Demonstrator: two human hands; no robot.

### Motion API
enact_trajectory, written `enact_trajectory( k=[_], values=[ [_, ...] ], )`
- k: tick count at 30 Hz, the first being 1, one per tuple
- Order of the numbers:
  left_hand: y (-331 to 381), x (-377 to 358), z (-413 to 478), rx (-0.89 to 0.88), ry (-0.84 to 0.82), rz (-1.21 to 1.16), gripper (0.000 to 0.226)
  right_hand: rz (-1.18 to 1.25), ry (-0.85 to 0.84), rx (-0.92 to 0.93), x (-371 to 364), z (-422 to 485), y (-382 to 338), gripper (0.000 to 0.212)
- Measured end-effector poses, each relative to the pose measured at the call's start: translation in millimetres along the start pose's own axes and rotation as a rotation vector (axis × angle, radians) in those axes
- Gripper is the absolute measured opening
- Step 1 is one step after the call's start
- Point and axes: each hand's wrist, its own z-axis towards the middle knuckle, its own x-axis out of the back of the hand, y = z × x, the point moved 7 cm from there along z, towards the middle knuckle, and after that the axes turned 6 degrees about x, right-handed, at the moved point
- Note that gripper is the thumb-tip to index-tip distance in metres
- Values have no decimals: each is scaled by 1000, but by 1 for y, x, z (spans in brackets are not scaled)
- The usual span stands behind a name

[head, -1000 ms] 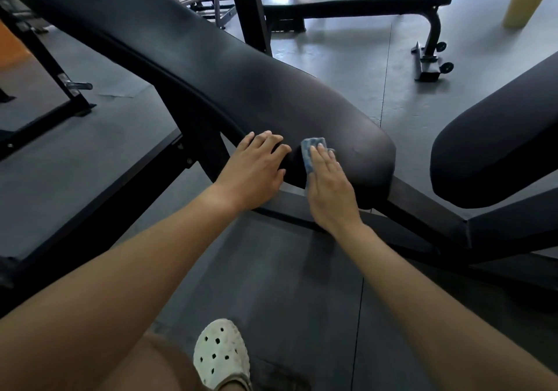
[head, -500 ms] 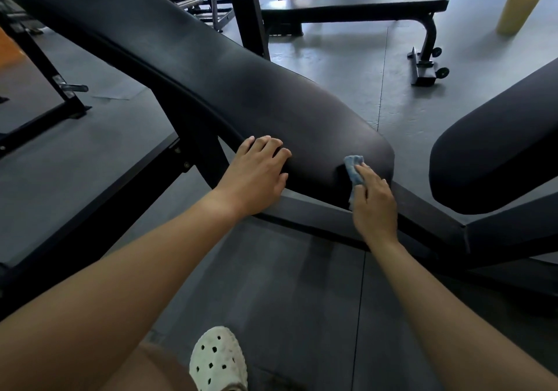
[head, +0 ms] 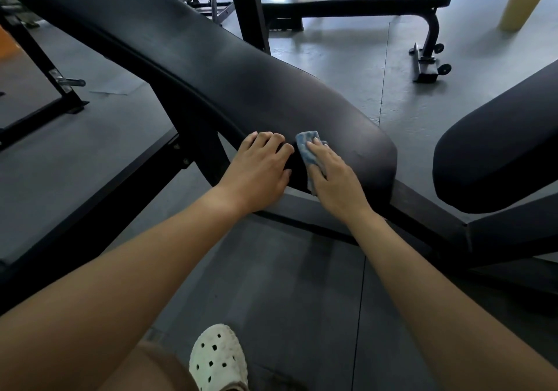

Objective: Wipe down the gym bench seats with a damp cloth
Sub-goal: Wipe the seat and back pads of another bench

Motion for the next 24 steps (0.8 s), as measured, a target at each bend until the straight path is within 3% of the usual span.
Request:
enact_trajectory(
  k=[6, 13, 16, 21, 24],
  values=[
    [11, -11, -7, 69, -41, 71, 50, -79, 211, -47, 20, -32, 37, 43],
    [9, -12, -7, 53, -83, 74, 53, 28, 352, -396, 29, -52, 75, 51],
    [9, -11, -7, 53, -99, 63, 53, 26, 289, -424, 19, -36, 52, 54],
    [9, -9, -9, 53, -145, 74, 56, 39, 8, -170, -5, -9, -2, 57],
    [4, 1, -14, 53, -163, 77, 57, 65, -57, -50, -11, -6, -16, 55]
  ],
)
